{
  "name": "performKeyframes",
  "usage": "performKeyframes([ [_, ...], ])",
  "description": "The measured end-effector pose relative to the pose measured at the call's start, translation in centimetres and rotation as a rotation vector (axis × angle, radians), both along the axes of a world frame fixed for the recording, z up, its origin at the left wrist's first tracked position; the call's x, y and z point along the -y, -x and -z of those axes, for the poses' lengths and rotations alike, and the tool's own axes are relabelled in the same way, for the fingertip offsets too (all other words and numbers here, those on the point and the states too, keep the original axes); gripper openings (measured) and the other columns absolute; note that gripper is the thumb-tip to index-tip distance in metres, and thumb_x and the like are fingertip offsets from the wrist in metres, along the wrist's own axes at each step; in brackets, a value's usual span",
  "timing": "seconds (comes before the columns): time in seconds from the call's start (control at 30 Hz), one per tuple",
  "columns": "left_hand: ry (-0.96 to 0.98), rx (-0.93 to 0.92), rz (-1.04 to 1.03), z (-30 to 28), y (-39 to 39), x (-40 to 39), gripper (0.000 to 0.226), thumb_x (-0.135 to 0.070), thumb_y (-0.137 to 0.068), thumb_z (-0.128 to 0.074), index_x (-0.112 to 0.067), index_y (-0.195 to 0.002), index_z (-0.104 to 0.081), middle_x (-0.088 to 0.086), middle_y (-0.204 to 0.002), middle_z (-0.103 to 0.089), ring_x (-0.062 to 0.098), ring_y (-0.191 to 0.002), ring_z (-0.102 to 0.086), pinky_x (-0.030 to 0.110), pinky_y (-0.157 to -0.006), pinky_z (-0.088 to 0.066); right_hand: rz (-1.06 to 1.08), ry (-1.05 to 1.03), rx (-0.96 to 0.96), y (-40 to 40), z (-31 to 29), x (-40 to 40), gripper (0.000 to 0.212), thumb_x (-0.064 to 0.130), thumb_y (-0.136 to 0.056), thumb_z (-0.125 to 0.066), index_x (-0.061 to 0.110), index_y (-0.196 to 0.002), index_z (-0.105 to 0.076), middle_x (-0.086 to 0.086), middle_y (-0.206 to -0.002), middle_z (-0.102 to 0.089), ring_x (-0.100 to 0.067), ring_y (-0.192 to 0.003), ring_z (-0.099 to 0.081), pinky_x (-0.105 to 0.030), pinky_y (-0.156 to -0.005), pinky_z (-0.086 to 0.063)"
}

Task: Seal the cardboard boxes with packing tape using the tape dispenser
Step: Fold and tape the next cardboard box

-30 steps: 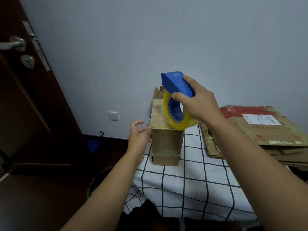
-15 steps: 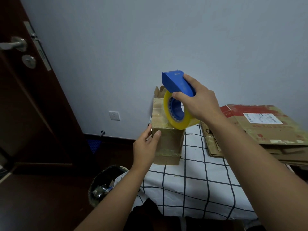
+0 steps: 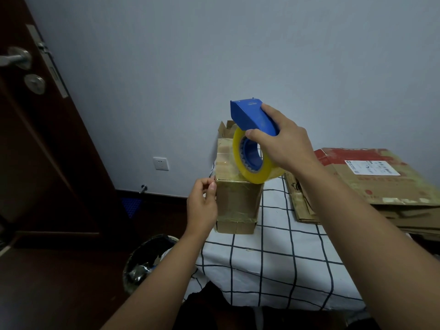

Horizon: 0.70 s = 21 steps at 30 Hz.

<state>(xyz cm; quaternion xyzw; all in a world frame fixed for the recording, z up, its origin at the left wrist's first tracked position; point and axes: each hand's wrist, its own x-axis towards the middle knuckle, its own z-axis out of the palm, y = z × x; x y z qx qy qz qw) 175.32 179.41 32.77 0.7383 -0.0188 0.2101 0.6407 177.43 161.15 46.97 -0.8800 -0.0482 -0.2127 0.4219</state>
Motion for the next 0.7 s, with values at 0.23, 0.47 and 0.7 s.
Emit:
performKeyframes([
  [0.23, 0.013, -0.007, -0.085, -0.6, -0.4, 0.4, 0.014, -0.022, -0.101, -0.053, -0.035, -0.094, -0.051, -0.009, -0.097, -0.062, 0.008, -0.092, -0.061, 0.013, -0.071, -0.049, -0.006, 0.008, 0.001, -0.2, 0.0, 0.0, 0.071, 0.055, -0.083, -0.066, 0.043, -0.148, -0.039, 0.007, -0.135, -0.054, -0.018, -0.107, -0.055, -0.029, -0.083, -0.045],
  [0.47, -0.035, 0.056, -0.171, 1.1, 1.6, 2.4, 0.035, -0.039, -0.102, -0.04, -0.018, -0.116, -0.064, -0.013, -0.098, -0.067, -0.012, -0.084, -0.059, 0.004, -0.068, -0.043, -0.009, -0.007, 0.001, -0.1, 0.0, 0.0, 0.071, 0.054, -0.083, -0.066, 0.042, -0.148, -0.039, 0.006, -0.136, -0.055, -0.019, -0.107, -0.055, -0.029, -0.084, -0.046],
  [0.7, -0.074, 0.029, -0.13, 1.6, 2.4, 3.2, 0.051, -0.047, -0.095, -0.051, -0.022, -0.139, -0.049, -0.017, -0.13, -0.052, -0.004, -0.121, -0.049, 0.002, -0.091, -0.036, -0.006, -0.004, 0.005, -0.1, 0.0, 0.1, 0.071, 0.054, -0.083, -0.066, 0.041, -0.148, -0.039, 0.006, -0.137, -0.054, -0.019, -0.11, -0.055, -0.031, -0.086, -0.047],
])
